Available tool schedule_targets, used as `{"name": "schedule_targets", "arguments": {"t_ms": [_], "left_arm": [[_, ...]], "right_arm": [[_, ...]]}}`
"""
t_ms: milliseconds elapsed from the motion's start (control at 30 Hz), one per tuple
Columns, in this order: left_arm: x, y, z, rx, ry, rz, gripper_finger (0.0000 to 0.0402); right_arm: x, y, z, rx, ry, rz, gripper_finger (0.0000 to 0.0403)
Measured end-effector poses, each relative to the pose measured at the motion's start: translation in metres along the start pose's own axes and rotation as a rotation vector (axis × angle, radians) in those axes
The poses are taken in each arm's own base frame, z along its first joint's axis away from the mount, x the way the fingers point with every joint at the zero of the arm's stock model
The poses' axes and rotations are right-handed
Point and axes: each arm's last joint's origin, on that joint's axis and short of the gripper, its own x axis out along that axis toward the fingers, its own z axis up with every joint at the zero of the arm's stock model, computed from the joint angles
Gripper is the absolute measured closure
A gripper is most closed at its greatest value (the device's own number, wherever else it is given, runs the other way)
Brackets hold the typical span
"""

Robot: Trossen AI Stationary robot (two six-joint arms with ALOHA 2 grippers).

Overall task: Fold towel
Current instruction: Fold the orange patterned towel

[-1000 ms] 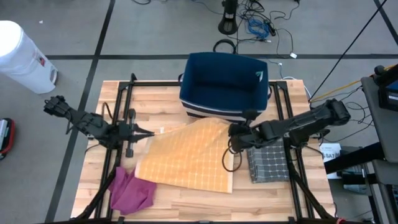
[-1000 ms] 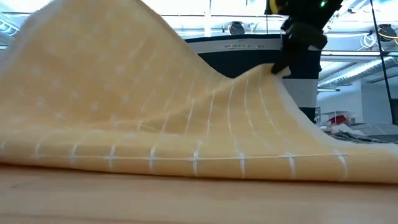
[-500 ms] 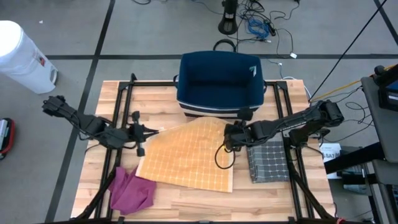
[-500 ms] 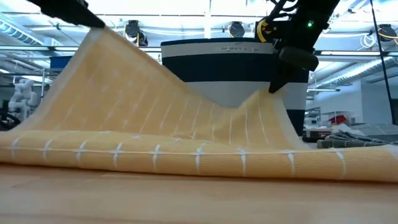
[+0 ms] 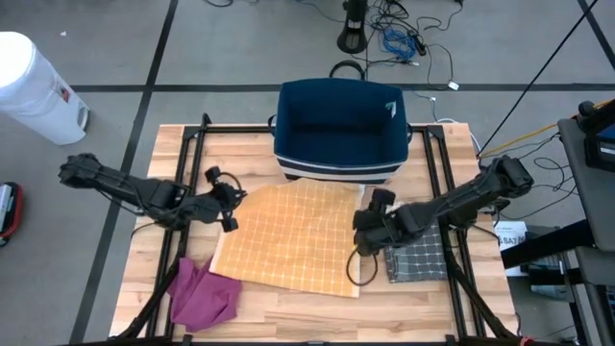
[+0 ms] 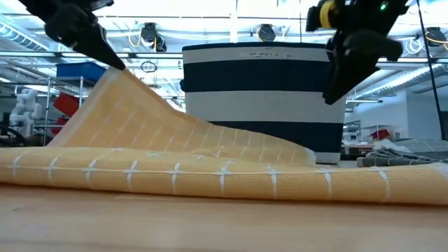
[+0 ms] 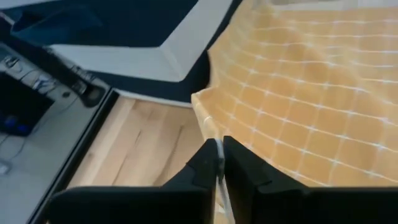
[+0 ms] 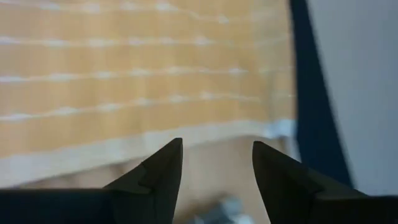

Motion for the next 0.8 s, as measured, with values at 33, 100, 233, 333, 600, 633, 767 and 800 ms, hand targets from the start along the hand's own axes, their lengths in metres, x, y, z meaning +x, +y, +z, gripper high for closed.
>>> {"name": "schedule_targets", "arguments": {"t_ms": [33, 100, 233, 333, 600, 633, 767, 800], "left_arm": [[0.002, 0.001, 0.000, -0.004, 0.007, 0.010, 0.0357], [0.004, 0.003, 0.000, -0.011, 0.019, 0.026, 0.0333], [0.006, 0.007, 0.000, -0.022, 0.026, 0.067, 0.0275], [0.007, 0.009, 0.000, -0.022, 0.023, 0.103, 0.0228], [0.006, 0.010, 0.000, -0.014, 0.014, 0.140, 0.0140], [0.006, 0.009, 0.000, -0.007, 0.015, 0.124, 0.0138], [0.003, -0.001, 0.000, 0.011, 0.029, -0.104, 0.0139], [0.002, -0.005, 0.000, 0.011, 0.034, -0.178, 0.0141]], "right_arm": [[-0.003, 0.005, 0.000, -0.004, -0.017, 0.030, 0.0227], [-0.009, 0.018, 0.000, -0.028, -0.065, 0.109, 0.0232], [-0.028, 0.047, 0.003, -0.075, -0.207, 0.313, 0.0237], [-0.039, 0.066, 0.001, -0.088, -0.286, 0.418, 0.0238], [-0.026, 0.125, -0.018, -0.185, -0.295, 0.519, 0.0238], [-0.021, 0.132, -0.021, -0.196, -0.288, 0.521, 0.0238], [-0.004, 0.152, -0.029, -0.211, -0.267, 0.528, 0.0238], [-0.001, 0.155, -0.029, -0.205, -0.269, 0.534, 0.0238]]}}
